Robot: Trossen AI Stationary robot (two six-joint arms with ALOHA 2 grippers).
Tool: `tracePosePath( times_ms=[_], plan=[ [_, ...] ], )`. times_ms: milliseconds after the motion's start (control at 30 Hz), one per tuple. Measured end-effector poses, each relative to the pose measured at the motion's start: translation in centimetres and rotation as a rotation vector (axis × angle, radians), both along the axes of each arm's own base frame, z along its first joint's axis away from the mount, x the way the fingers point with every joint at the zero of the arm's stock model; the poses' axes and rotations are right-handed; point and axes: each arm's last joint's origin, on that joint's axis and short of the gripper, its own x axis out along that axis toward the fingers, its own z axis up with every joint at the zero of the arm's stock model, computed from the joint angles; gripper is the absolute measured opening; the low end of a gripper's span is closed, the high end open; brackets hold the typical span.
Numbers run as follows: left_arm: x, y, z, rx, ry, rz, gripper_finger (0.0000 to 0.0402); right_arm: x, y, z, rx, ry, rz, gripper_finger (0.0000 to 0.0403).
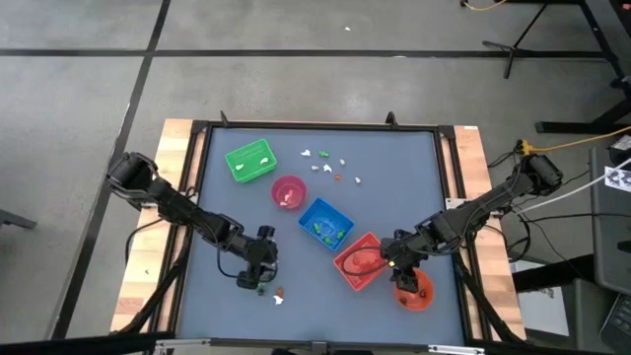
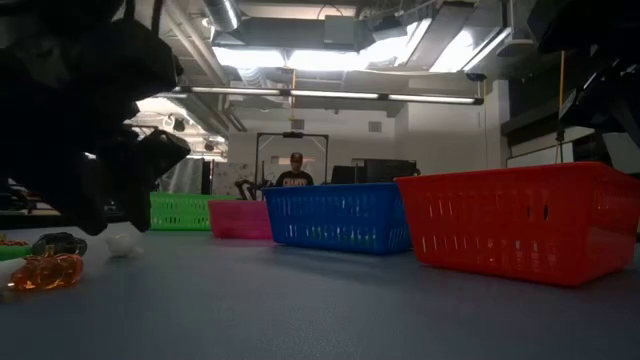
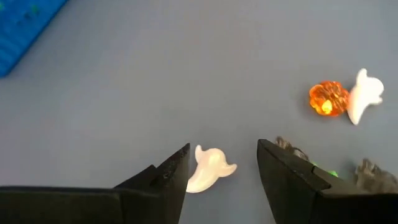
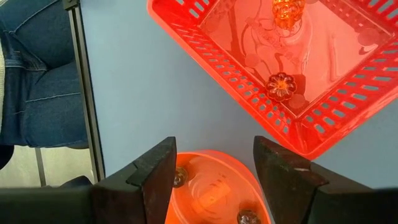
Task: Sort Halloween decoration
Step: Put the white ghost toy into the green bin
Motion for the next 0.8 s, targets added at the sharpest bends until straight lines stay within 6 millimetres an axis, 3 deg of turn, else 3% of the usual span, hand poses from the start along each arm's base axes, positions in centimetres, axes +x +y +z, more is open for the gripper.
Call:
tracePosePath(
  times_ms=[200,800],
  plan=[
    [0.0,0.0,0.0,0.085,-0.031,-0.032,0.0171,0.0,0.0,0.0,0.0,0.0,0.0,0.0214],
    [-0.1,-0.4,-1.2,0.102,0.018,-0.05,0.0171,0.0,0.0,0.0,0.0,0.0,0.0,0.0214]
  ],
)
